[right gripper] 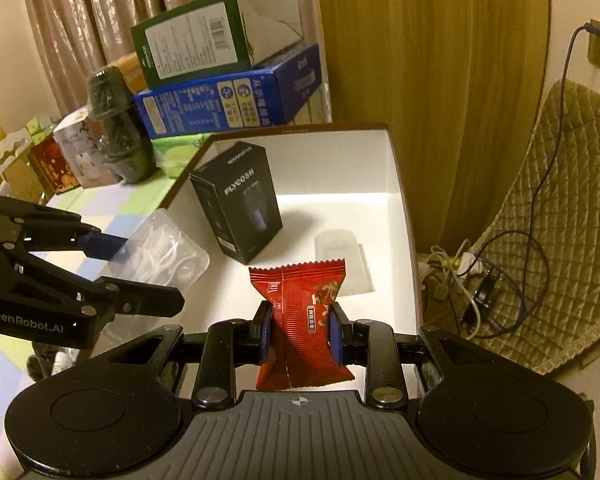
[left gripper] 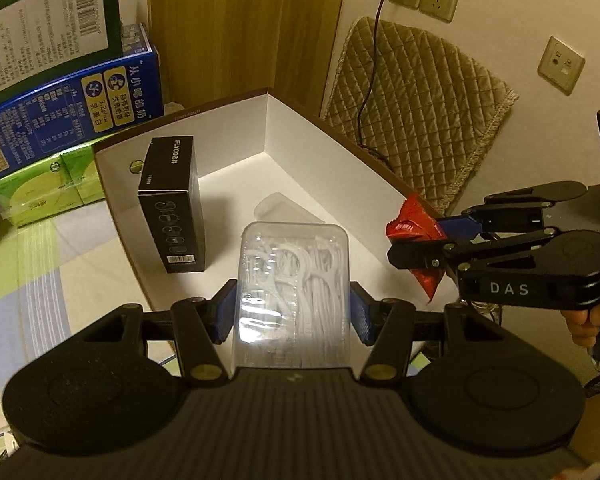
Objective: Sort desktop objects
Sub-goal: 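Carry the floss box and red candy packet over the cardboard box, then open both tools to drop the floss box and candy packet into the box, then move both tools back toward the remaining items on the table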
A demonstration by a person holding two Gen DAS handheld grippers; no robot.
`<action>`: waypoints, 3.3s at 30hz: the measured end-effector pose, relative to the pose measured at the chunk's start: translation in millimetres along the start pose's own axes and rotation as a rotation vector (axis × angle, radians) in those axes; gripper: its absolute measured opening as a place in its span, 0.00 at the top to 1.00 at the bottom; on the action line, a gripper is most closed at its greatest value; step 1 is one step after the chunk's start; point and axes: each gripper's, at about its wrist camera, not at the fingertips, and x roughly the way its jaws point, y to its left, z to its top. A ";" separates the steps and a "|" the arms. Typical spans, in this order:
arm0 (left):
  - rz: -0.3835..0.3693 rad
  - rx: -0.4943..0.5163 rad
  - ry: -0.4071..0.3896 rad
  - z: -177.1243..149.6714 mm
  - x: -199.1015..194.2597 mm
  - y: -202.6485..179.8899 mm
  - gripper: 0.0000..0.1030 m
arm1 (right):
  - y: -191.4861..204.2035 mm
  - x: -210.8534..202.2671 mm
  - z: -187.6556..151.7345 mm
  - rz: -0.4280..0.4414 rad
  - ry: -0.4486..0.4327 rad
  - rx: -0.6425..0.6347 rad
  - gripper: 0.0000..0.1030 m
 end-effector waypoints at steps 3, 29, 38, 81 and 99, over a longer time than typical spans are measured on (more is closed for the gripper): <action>0.002 -0.006 0.014 0.9 9.2 -0.5 0.49 | -3.6 8.8 0.9 0.002 0.018 -0.011 0.75; 0.014 0.004 0.164 -4.9 68.7 2.9 0.49 | -8.8 56.6 -1.1 0.007 0.128 -0.078 0.75; 0.053 0.054 0.112 0.9 54.2 -3.4 0.25 | -3.7 62.0 -3.8 -0.012 0.137 -0.114 0.66; 0.147 -0.009 0.025 -32.8 -39.4 9.1 0.08 | 28.2 -24.3 -12.9 -0.038 -0.012 0.030 0.02; 0.173 -0.056 -0.033 -86.0 -115.3 28.5 0.08 | 82.2 -54.1 -37.1 -0.039 -0.040 0.058 0.02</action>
